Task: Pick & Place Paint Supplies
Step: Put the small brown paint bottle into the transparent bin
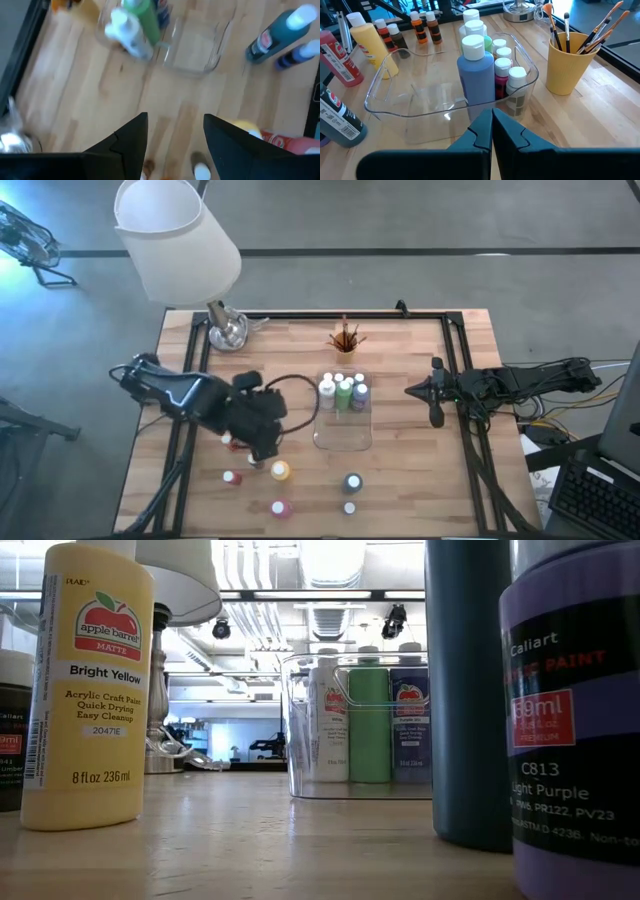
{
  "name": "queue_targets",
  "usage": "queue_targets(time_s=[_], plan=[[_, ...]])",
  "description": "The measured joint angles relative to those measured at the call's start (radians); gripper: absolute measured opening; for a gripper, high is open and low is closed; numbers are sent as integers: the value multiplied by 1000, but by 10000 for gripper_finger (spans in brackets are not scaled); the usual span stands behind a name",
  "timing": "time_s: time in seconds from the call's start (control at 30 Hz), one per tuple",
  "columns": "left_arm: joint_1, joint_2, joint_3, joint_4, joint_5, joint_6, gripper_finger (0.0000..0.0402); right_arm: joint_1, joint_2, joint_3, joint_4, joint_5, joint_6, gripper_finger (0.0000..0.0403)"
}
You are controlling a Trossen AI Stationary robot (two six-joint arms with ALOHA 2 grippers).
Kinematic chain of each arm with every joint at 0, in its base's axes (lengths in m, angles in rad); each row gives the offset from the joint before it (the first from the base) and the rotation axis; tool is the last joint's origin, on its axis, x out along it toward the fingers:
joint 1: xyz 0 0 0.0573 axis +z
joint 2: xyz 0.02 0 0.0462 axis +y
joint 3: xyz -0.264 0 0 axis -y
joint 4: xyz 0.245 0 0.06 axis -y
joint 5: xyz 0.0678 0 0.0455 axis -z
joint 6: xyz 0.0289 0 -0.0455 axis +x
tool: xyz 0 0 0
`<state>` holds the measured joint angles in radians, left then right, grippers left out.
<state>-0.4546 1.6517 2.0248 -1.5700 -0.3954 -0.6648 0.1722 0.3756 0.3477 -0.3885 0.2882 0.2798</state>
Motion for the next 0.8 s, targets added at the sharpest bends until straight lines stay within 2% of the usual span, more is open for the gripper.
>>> queue_targets(time_s=[0.27, 0.5, 0.6, 0.8], plan=[[-57, -172, -361, -2, 2, -335, 197, 0, 0, 0, 0, 0, -2, 8], [-57, -339, -641, 12, 75, -575, 197, 0, 0, 0, 1, 0, -2, 8], [-57, -386, -744, 38, 112, -628, 197, 0, 0, 0, 1, 0, -2, 8], [-57, -440, -898, 142, 144, -601, 197, 0, 0, 0, 1, 0, -2, 8]])
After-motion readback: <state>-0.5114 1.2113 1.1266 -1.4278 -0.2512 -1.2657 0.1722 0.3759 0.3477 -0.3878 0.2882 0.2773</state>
